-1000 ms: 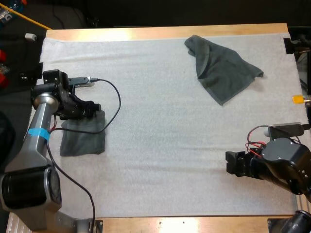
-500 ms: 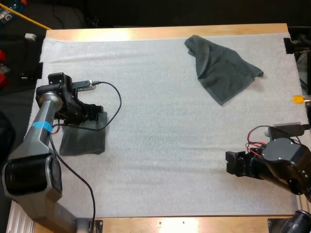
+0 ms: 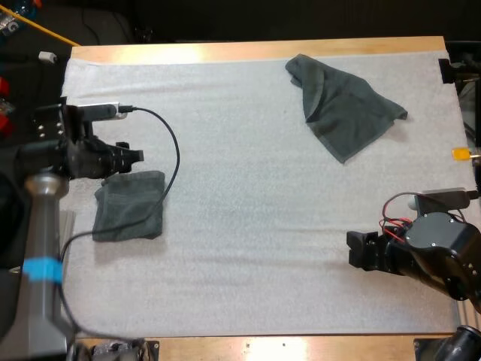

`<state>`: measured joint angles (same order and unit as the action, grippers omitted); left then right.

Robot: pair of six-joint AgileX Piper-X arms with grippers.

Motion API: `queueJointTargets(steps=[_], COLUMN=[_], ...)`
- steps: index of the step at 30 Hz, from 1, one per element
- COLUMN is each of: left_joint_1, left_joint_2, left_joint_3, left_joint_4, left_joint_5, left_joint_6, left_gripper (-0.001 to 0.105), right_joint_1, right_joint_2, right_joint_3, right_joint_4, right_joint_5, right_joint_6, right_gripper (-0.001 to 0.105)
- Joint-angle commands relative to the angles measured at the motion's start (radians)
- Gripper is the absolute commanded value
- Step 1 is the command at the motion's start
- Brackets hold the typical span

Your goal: Pick towel from pile, fold and stack

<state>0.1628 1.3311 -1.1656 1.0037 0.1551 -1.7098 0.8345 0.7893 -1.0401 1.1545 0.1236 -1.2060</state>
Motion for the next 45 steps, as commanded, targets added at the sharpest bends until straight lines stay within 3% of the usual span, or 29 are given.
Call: queueJointTargets(steps=[1,10,21,29,39,45], left_joint_1=[-0.005,-0.005,-0.005,-0.033,-0.110,-0.110], left_joint_2=[-0.033,-0.216,-0.328,-0.360,-0.362,-0.376], left_joint_3=[-0.004,-0.004,-0.004,-0.002,-0.002,-0.002], left_joint_4=[0.032,0.149,0.205,0.205,0.233,0.286], left_joint_5=[0.000,0.033,0.066,0.066,0.066,0.060], left_joint_6=[0.005,0.006,-0.010,-0.008,0.011,0.011], left_gripper=[0.062,0.062,0.062,0.062,0.062,0.062], right_joint_1=[-0.003,-0.044,-0.364,-0.610,-0.822,-0.846], right_joint_2=[0.000,0.023,0.078,0.078,-0.012,-0.095], right_joint_3=[-0.001,-0.001,-0.001,-0.001,-0.001,-0.001], right_joint_4=[-0.030,-0.147,-0.200,-0.145,-0.088,-0.073], right_joint_5=[0.000,0.062,-0.034,-0.062,-0.052,-0.018], right_joint_6=[-0.017,-0.103,-0.242,-0.334,-0.484,-0.534], right_gripper=[0.063,0.063,0.063,0.063,0.063,0.063])
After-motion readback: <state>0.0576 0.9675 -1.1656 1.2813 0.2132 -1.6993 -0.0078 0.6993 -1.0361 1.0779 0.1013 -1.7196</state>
